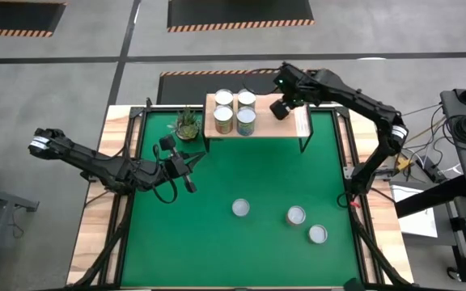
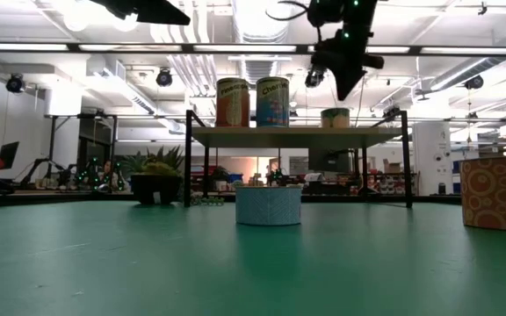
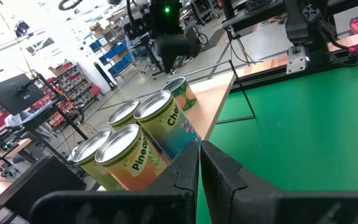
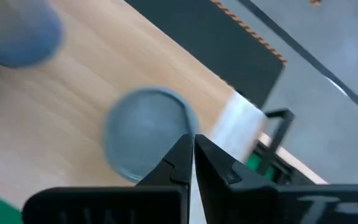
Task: Pick and place cans onto a shelf
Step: Put the canned peaches on the shelf
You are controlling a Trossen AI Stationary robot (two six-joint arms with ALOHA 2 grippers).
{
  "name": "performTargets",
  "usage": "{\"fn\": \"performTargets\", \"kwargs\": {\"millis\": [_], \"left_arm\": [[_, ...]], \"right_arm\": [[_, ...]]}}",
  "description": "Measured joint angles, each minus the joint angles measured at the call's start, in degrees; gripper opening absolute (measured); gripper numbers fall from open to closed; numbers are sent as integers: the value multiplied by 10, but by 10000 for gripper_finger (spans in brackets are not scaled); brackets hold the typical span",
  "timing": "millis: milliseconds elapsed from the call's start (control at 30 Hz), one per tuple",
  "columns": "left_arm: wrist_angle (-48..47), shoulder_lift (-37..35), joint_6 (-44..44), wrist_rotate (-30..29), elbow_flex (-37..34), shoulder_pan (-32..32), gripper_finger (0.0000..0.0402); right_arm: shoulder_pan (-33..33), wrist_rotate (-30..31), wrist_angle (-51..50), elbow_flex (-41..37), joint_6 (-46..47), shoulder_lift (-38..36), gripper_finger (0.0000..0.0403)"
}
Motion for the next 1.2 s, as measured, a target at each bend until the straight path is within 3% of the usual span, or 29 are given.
{"fn": "performTargets", "kwargs": {"millis": [233, 400, 500, 833, 1000, 1200], "left_arm": [[0, 0, 0, 0, 0, 0, 0], [0, 0, 0, 0, 0, 0, 0], [-1, 0, 0, 0, 0, 0, 0], [-45, 0, -31, 0, 0, 0, 0], [-48, 0, -43, 0, 0, 0, 0], [-47, 0, -20, 0, 0, 0, 0]], "right_arm": [[-16, 21, -6, -44, -2, 0, 9], [-6, -56, -15, -62, 21, -1, 9], [18, -67, -16, -72, 26, -9, 9], [69, -63, -23, -73, 51, -133, 9], [83, -61, 49, -101, 35, -199, 9], [92, -88, 218, -214, -48, -255, 9]]}}
